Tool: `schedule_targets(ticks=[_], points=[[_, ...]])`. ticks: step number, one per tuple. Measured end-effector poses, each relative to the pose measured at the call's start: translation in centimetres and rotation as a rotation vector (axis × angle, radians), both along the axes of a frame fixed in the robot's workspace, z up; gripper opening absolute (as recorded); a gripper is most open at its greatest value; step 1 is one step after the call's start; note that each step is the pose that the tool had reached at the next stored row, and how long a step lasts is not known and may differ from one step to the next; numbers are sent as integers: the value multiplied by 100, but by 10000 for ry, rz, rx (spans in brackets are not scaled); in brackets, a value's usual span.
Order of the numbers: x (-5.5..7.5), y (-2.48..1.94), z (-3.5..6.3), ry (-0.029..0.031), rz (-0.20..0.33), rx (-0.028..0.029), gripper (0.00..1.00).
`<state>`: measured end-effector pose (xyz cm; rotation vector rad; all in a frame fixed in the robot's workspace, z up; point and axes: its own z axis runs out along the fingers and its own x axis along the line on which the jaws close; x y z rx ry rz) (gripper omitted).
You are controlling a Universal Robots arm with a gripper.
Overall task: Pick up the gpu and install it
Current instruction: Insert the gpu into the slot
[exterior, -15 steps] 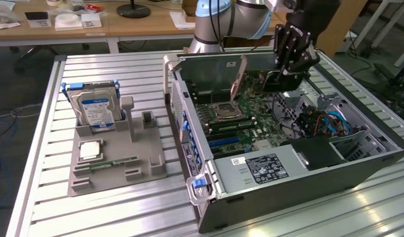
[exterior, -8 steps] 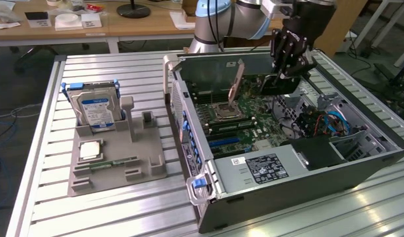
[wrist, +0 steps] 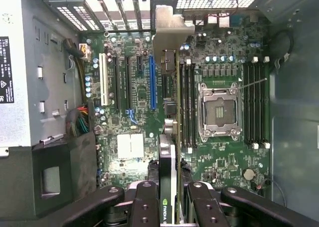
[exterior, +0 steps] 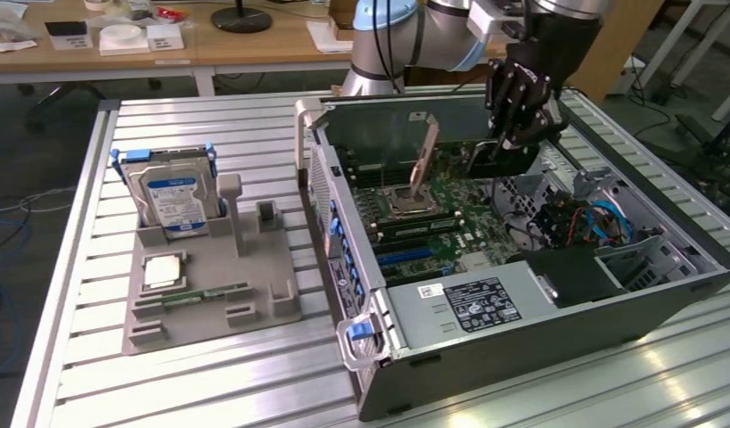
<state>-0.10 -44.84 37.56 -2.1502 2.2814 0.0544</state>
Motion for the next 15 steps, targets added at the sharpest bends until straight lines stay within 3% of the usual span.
schedule_targets(ticks=[6,15], points=[[-22,-40,-32,-1,122,2,27],[-23,-42,-34,-1,130,0,27]])
